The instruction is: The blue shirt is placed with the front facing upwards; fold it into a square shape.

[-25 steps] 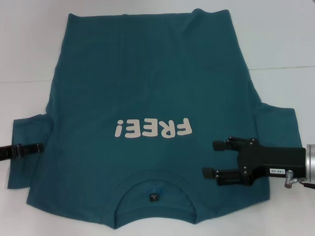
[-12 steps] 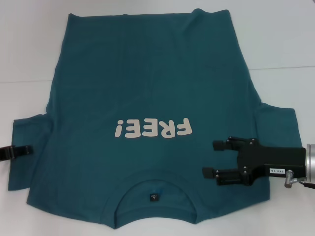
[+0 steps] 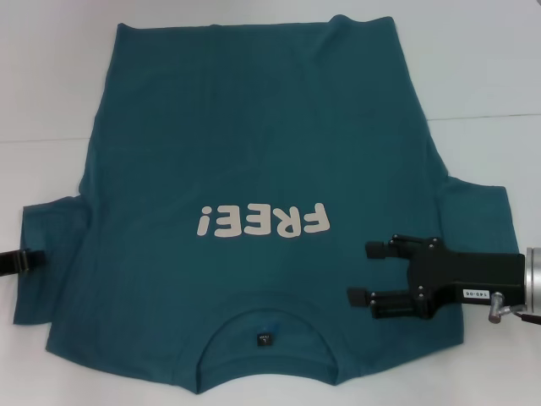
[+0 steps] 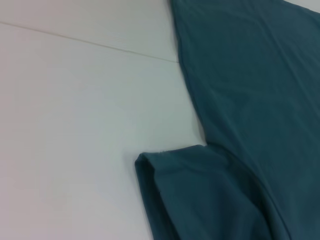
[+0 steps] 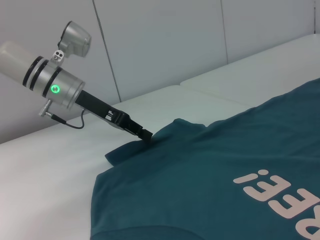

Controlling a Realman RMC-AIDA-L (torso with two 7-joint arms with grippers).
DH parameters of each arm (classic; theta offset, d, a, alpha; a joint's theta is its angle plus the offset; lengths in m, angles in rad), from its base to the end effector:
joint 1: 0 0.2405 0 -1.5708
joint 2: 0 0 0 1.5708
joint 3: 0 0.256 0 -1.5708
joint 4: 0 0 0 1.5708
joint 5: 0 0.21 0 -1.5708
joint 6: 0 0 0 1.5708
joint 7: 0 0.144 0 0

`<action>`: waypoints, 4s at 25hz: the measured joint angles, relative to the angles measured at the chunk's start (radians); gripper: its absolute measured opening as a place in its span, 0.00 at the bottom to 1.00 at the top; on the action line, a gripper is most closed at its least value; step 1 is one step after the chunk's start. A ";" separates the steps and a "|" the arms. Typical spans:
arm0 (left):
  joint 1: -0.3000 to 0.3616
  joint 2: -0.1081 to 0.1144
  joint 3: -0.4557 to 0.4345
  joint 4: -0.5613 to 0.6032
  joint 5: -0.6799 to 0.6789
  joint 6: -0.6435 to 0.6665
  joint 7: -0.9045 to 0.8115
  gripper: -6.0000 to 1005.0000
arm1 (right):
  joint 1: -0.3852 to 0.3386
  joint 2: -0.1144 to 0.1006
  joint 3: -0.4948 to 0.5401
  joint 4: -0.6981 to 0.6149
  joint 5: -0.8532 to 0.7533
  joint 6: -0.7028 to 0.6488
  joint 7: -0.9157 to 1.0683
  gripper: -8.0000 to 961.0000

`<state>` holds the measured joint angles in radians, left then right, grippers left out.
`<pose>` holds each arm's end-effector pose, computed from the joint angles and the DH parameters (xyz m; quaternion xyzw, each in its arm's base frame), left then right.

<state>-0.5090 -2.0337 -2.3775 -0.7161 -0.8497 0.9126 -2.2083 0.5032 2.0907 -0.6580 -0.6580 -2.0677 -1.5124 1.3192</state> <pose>-0.3534 0.3780 0.0405 -0.7442 -0.5542 -0.0947 0.3605 0.2800 0.3236 -0.0059 -0.9429 0.2113 0.2083 0.1514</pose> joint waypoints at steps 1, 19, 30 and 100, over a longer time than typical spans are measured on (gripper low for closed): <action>-0.001 -0.001 0.000 0.000 0.000 0.000 0.003 0.31 | 0.000 0.000 0.000 0.000 0.000 0.000 0.000 0.98; 0.012 -0.001 -0.009 -0.044 -0.005 0.018 0.008 0.04 | -0.003 0.000 0.010 -0.002 0.015 0.000 0.000 0.98; -0.012 0.031 -0.006 -0.064 0.064 0.042 0.008 0.04 | -0.009 -0.002 0.011 -0.006 0.026 0.000 0.000 0.98; -0.104 0.066 -0.148 -0.180 0.420 0.166 -0.115 0.16 | -0.011 -0.003 0.011 -0.002 0.026 0.015 0.001 0.98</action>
<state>-0.6130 -1.9672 -2.5257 -0.8956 -0.4294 1.0787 -2.3233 0.4926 2.0877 -0.6473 -0.6603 -2.0417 -1.4972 1.3205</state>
